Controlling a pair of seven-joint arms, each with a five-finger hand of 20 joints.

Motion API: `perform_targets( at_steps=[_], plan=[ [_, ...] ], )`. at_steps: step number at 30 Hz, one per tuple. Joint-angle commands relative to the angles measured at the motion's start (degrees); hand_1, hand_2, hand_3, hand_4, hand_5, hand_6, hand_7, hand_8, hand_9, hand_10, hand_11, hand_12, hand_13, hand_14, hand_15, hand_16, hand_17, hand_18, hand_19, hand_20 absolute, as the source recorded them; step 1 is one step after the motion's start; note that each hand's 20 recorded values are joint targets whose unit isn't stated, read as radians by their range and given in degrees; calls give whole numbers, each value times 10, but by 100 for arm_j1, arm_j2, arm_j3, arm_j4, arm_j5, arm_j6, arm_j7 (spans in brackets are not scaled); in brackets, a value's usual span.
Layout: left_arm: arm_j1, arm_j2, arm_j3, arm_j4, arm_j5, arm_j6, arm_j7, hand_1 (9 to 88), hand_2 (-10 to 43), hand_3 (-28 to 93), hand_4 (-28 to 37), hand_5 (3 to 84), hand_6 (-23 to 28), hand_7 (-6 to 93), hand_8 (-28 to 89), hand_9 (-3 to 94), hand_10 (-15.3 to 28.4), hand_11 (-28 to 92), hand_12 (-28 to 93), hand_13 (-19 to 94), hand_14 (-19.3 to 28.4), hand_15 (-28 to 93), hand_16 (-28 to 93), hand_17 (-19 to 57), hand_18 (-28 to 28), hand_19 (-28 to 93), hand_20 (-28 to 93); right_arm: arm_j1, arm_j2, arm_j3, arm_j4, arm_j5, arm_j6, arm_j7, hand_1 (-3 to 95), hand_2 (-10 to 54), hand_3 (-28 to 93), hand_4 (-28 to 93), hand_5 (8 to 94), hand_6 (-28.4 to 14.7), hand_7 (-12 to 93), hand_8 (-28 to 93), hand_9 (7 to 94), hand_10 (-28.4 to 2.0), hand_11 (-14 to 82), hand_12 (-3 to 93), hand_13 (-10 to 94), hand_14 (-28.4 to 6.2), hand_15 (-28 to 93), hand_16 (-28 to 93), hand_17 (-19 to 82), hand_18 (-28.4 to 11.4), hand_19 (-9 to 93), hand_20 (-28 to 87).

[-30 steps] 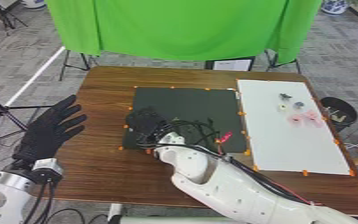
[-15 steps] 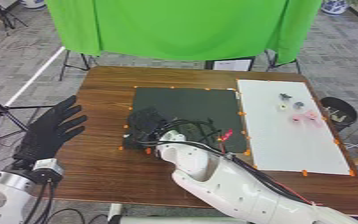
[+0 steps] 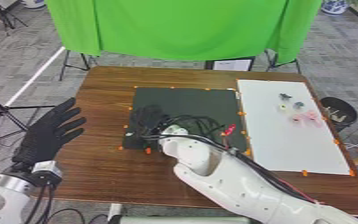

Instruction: Arrange flowers

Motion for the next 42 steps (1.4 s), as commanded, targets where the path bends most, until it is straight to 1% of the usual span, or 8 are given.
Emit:
perform_targets(
  at_steps=[1,4,8,19,28,33,36,42],
  plan=[
    [223,-107,-113,-67,19,8,-56,231,-28,704,-283,242,34,161,-101,210,106,136,179,148,148,253,18,-116,186,323,92,6,126,418,-724,164,-1081,82,262,-95,798,-283,475,1,530,-211,608,-102,512,328,520,-85,783,325,200,-196,755,507],
    [273,-123,-122,-75,24,21,-33,232,-28,704,-283,241,34,161,-101,210,107,136,179,148,149,253,18,-116,186,323,92,36,153,442,-882,247,-1240,96,273,-95,785,-283,458,-5,524,-212,499,-105,522,331,510,-89,791,311,193,-198,751,509],
    [244,-137,-105,-70,15,-23,-105,232,-27,704,-283,241,33,161,-100,210,107,136,178,147,149,254,18,-116,186,323,92,-2,285,628,-1177,322,-1517,184,263,-95,789,-283,446,-10,521,-211,477,-111,523,329,504,-94,794,302,188,-200,749,508],
    [562,-280,-341,-180,28,-5,-57,232,-26,703,-283,240,33,161,-100,210,105,135,179,148,149,255,17,-117,186,325,93,-697,2629,2164,-1935,1345,-506,1022,227,-95,878,-283,336,-41,448,-192,388,-125,412,277,424,-106,736,215,177,-194,743,480],
    [635,-414,-364,-208,51,10,-4,232,-27,705,-283,242,34,161,-100,210,107,134,179,150,150,260,16,-116,186,324,92,-1928,3781,3571,-1855,1682,-253,1810,230,-95,893,-283,252,-56,343,-150,290,-138,234,258,238,-129,348,186,109,-183,601,340],
    [614,-445,-335,-212,53,2,-32,232,-26,704,-283,241,34,162,-100,211,107,134,179,151,151,261,15,-117,187,325,92,-2265,4028,3874,-1671,1671,-281,1976,239,-95,893,-283,244,-59,316,-140,288,-137,200,250,254,-126,304,205,109,-179,582,310],
    [618,-463,-333,-211,50,27,-19,232,-26,703,-283,241,34,161,-101,210,106,134,179,150,151,262,15,-117,187,326,92,-2325,4102,3891,-1497,1657,-248,1978,241,-95,891,-283,258,-59,335,-141,320,-137,230,258,304,-114,350,214,123,-182,610,322],
    [617,-469,-353,-218,51,20,-23,232,-27,705,-283,241,34,162,-101,210,106,135,179,151,151,261,13,-117,187,326,92,-2340,4136,3908,-1284,1706,-434,1907,238,-95,892,-283,298,-53,492,-204,358,-126,443,284,343,-100,527,169,145,-181,666,362]
  ],
)
